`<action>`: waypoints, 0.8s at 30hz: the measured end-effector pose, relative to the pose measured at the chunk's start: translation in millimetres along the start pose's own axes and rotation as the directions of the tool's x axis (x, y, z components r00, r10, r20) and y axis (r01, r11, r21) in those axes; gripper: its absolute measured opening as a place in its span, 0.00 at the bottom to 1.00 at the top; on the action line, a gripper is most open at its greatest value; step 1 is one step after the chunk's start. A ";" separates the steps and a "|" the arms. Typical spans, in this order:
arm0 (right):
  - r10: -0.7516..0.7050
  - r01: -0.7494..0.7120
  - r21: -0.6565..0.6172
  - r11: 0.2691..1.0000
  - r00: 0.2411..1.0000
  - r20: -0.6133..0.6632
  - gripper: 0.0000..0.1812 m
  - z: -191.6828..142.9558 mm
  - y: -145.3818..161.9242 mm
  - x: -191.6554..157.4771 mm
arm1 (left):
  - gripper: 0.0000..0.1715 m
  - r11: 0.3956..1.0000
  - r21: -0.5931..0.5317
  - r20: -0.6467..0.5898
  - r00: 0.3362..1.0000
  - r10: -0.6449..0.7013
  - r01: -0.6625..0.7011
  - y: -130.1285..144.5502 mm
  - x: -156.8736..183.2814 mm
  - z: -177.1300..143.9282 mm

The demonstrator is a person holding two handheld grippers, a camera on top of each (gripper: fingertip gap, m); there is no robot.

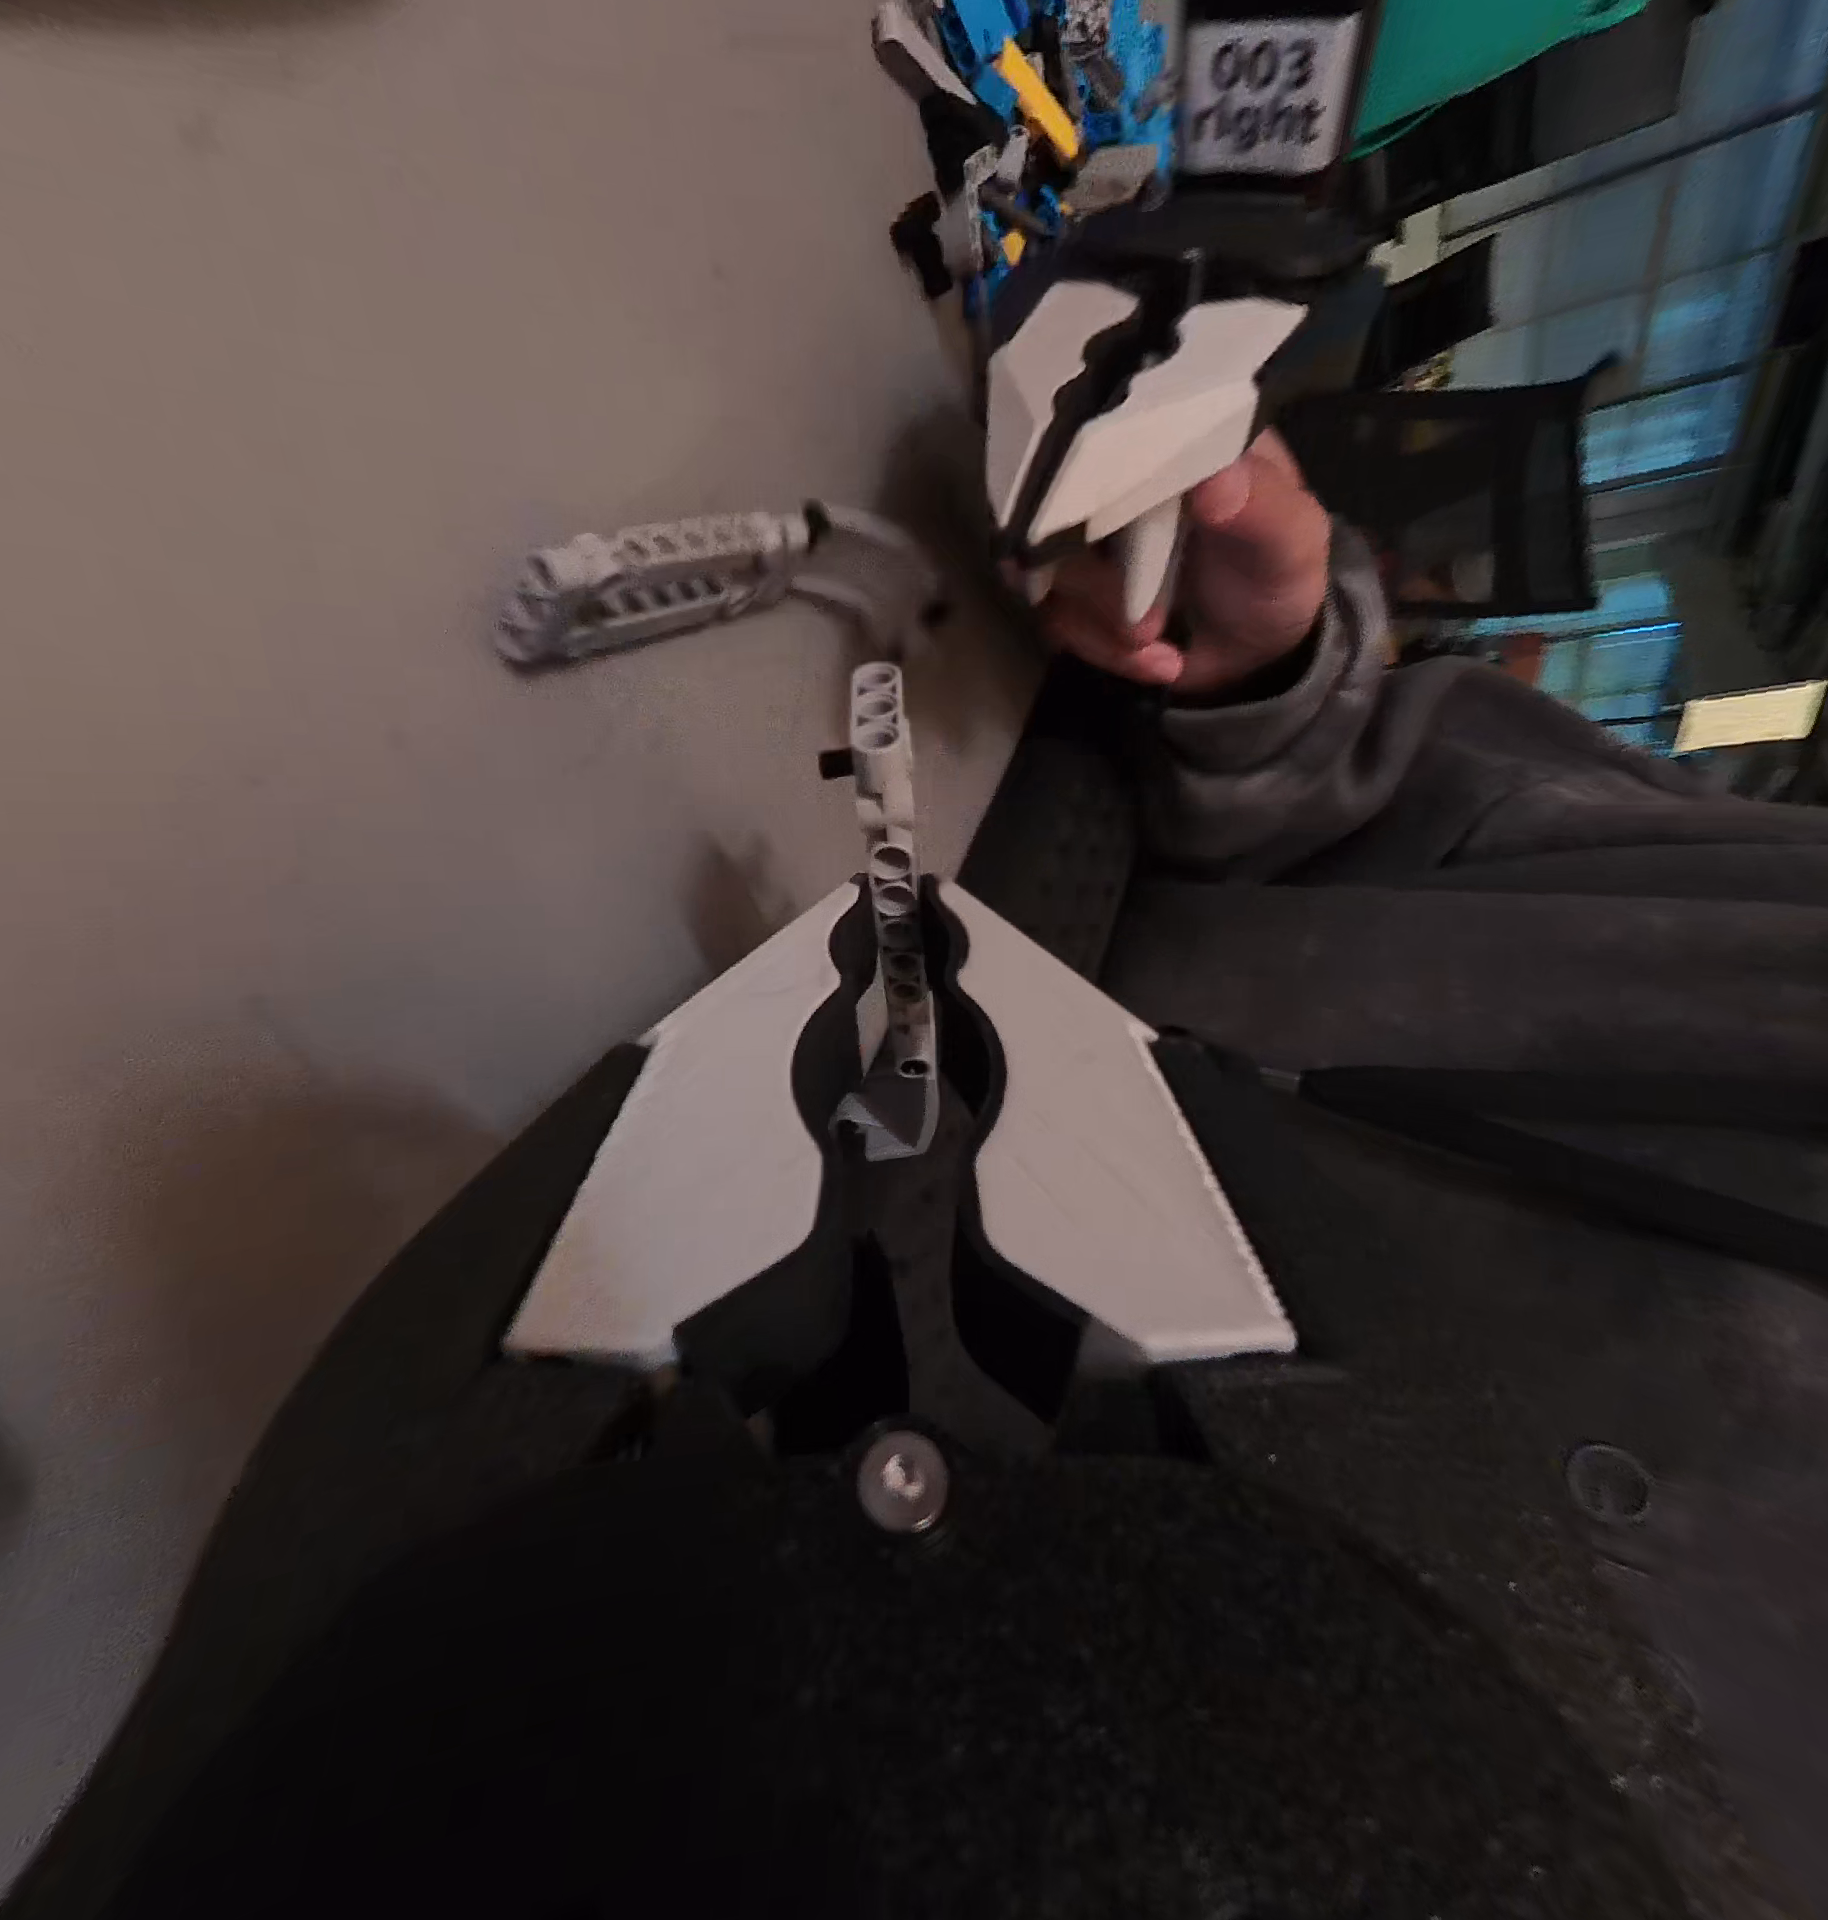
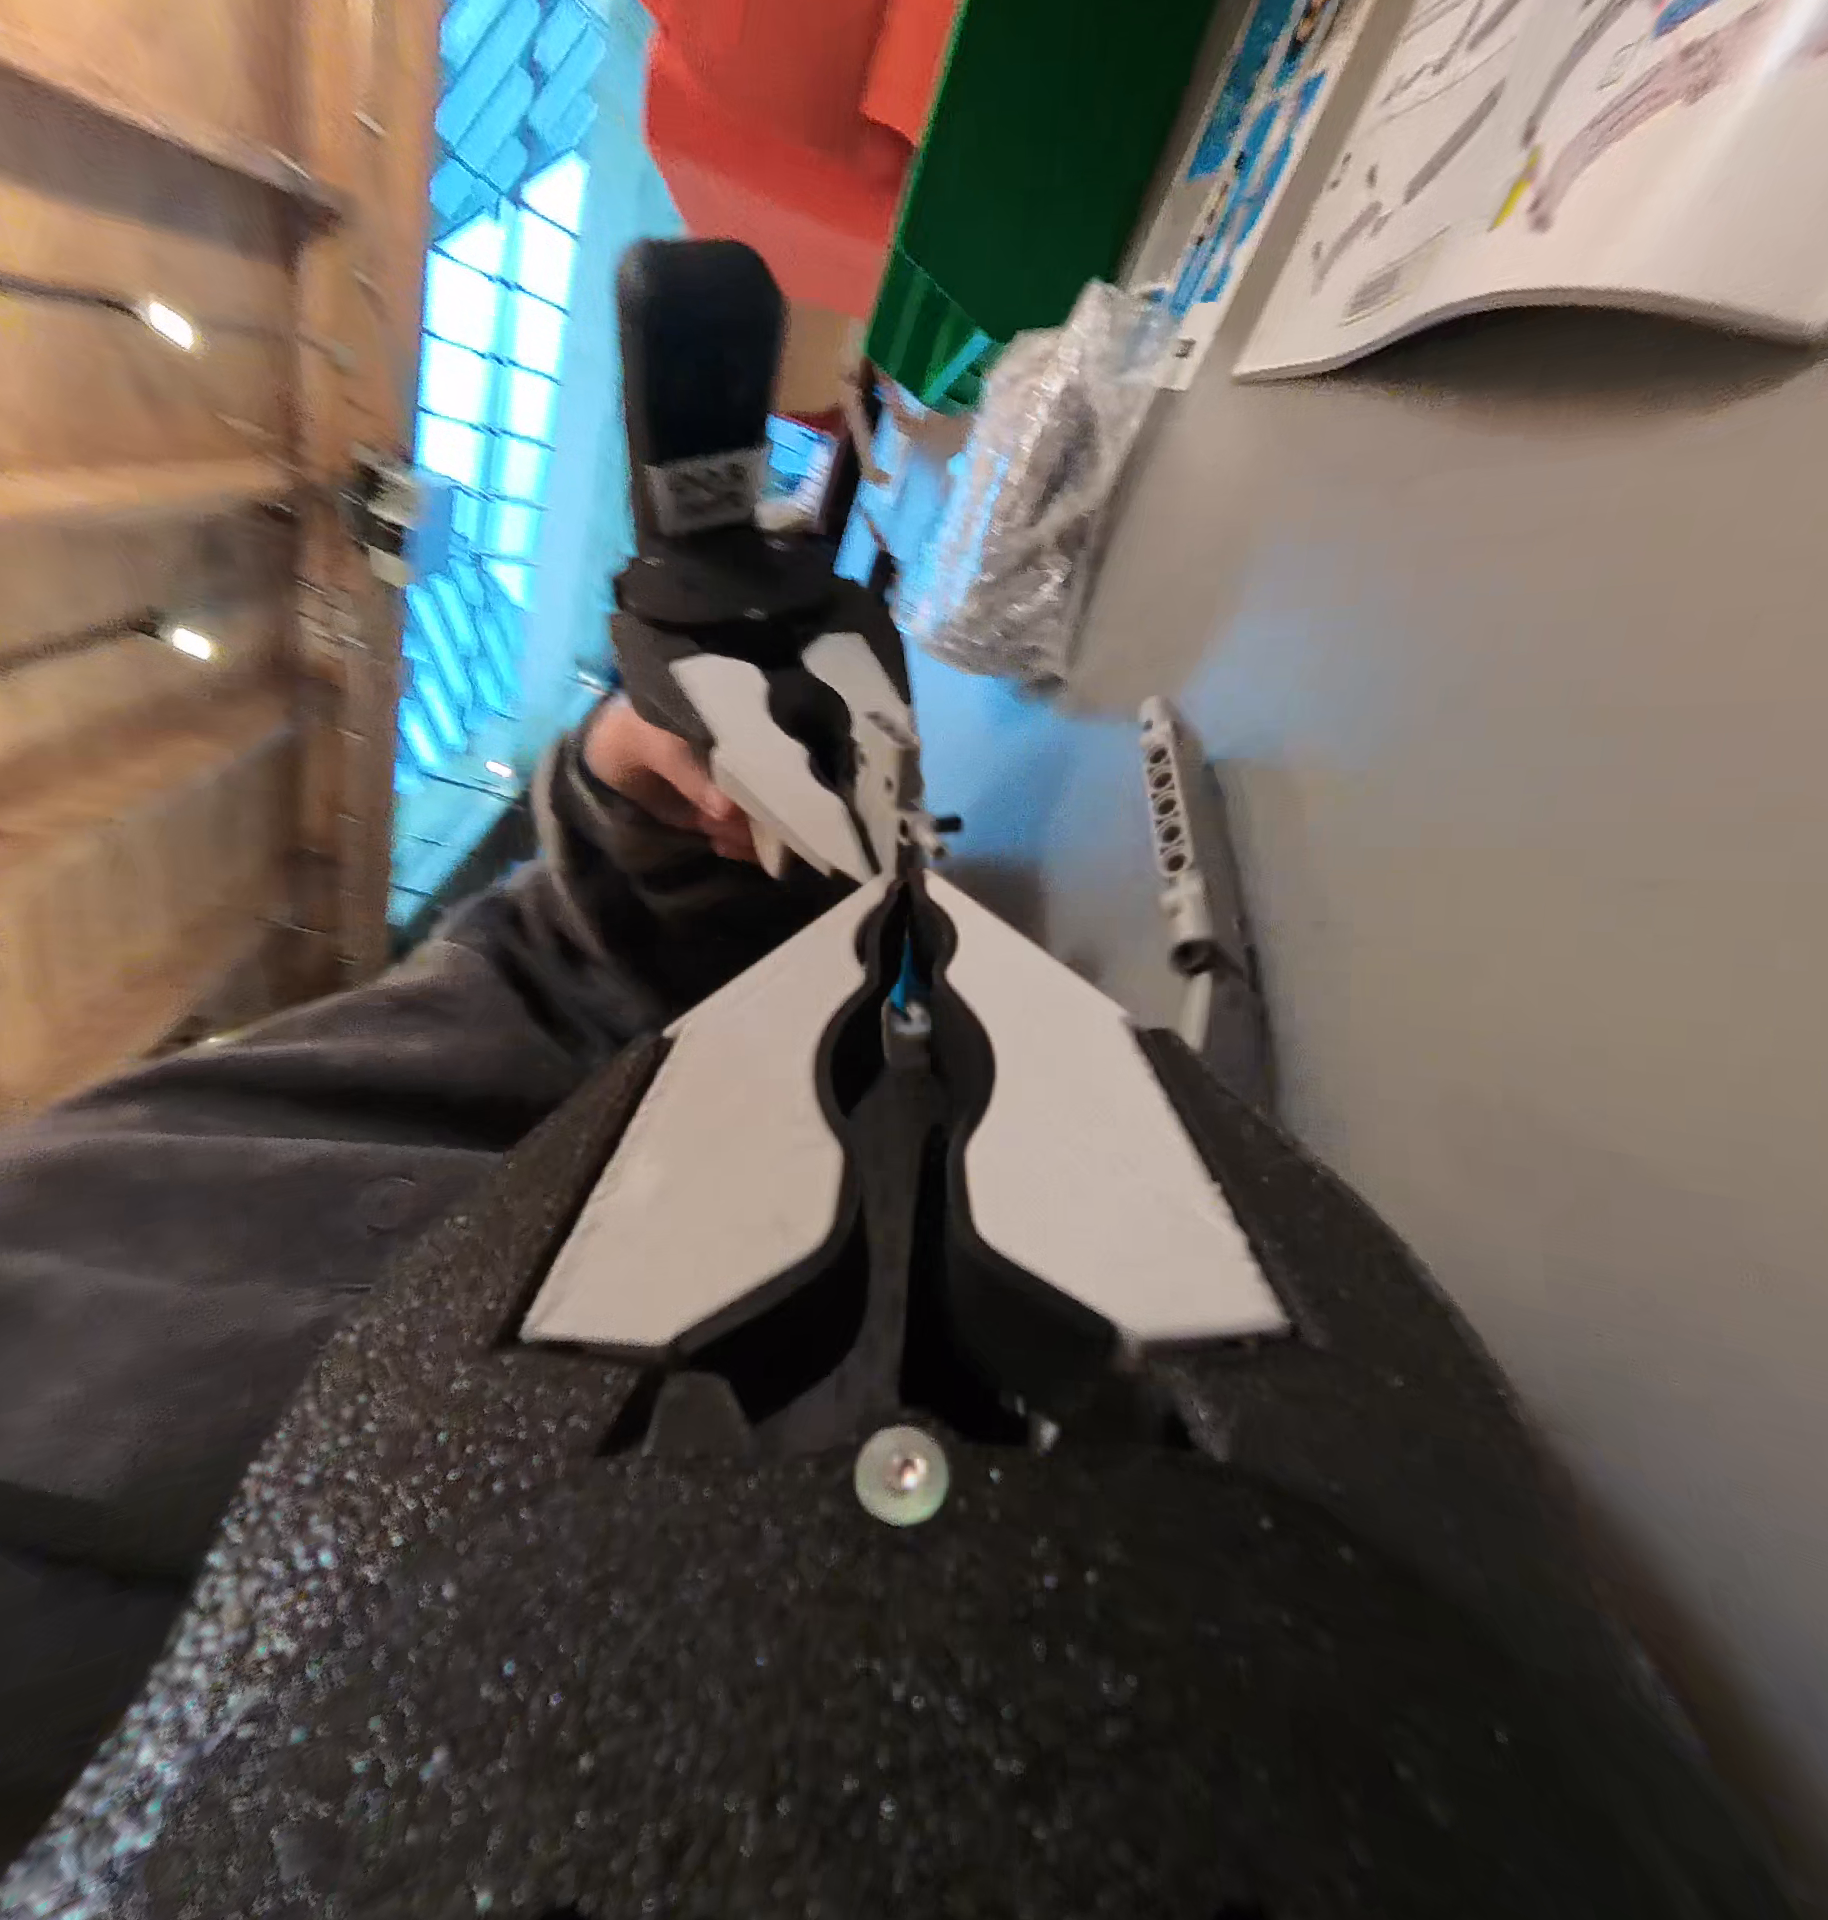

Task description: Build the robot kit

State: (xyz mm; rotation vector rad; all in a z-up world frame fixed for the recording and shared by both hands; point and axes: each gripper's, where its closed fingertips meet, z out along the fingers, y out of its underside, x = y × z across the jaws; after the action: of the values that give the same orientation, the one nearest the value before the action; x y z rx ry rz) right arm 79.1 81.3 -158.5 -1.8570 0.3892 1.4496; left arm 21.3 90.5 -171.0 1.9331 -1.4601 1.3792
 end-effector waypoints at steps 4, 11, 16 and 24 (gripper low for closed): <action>-0.292 0.271 -0.122 0.955 0.931 -0.219 0.02 -21.0 -5.5 7.1 | 0.03 0.996 0.035 0.089 0.993 0.077 -0.080 8.3 1.2 -18.5; -0.763 0.442 -0.669 0.598 0.571 -0.304 0.26 -32.0 -1.6 44.3 | 0.03 0.982 0.152 0.090 0.991 0.099 -0.112 18.1 11.1 -29.3; -0.900 0.497 -0.759 0.422 0.332 -0.283 0.29 -45.5 -11.0 54.3 | 0.03 0.959 0.249 0.093 0.989 0.113 -0.133 10.0 6.4 -33.9; -0.905 0.509 -0.762 0.400 0.350 -0.241 0.21 -40.1 1.3 74.2 | 0.04 0.904 0.279 0.010 0.942 0.335 -0.324 6.5 21.3 -14.8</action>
State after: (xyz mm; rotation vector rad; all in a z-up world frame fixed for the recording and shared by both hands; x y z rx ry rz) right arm 130.0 66.8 -224.1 -2.4749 -0.6996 0.1757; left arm 8.3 87.6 -147.8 1.8623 -1.7141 1.8481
